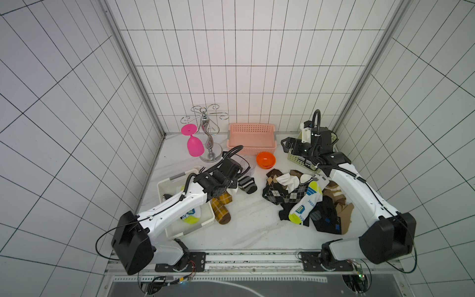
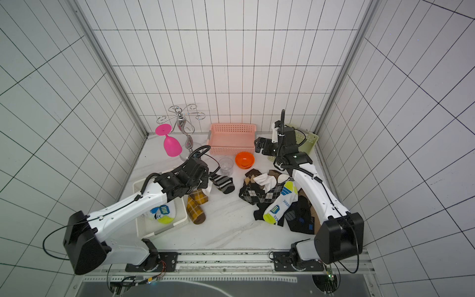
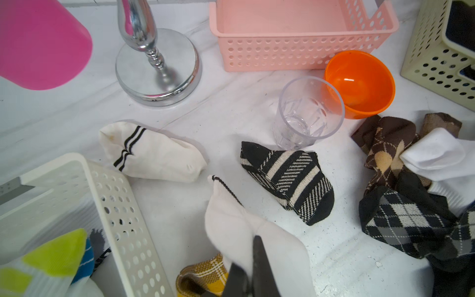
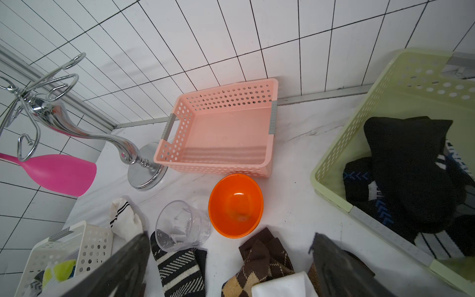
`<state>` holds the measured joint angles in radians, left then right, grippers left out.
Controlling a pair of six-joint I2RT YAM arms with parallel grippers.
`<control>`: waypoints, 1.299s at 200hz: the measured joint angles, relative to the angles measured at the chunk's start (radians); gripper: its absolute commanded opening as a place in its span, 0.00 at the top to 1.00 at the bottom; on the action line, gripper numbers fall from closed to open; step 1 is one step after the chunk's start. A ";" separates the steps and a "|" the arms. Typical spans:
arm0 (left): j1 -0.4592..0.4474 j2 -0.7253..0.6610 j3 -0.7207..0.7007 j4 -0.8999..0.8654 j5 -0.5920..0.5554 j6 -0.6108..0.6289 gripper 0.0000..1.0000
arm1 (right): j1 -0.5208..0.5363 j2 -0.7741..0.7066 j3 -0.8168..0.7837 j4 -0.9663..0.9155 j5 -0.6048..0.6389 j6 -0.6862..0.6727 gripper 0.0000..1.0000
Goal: Sort the socks into the basket by color
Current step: Pick up the sock at the center of the board, then place the sock in the bin.
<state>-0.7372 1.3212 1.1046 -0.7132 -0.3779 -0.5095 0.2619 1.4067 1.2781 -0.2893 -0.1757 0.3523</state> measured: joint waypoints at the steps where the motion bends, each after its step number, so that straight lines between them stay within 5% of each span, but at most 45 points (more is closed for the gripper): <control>1: 0.000 -0.005 0.002 -0.003 -0.002 -0.002 1.00 | 0.001 0.000 0.000 0.000 0.000 0.000 0.01; 124: 0.093 -0.310 0.131 -0.326 -0.249 -0.140 1.00 | 0.093 -0.003 -0.017 -0.040 -0.028 -0.039 0.01; 194: 0.138 -0.394 0.089 -0.521 -0.248 -0.282 1.00 | 0.121 -0.003 -0.062 -0.052 -0.039 -0.056 0.00; 260: 0.159 -0.478 -0.107 -0.531 -0.175 -0.419 1.00 | 0.134 -0.003 -0.083 -0.061 -0.040 -0.069 0.01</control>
<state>-0.5785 0.8433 0.9977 -1.2442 -0.5533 -0.9287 0.3958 1.4033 1.1950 -0.3504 -0.2153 0.2836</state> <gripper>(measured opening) 0.048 0.995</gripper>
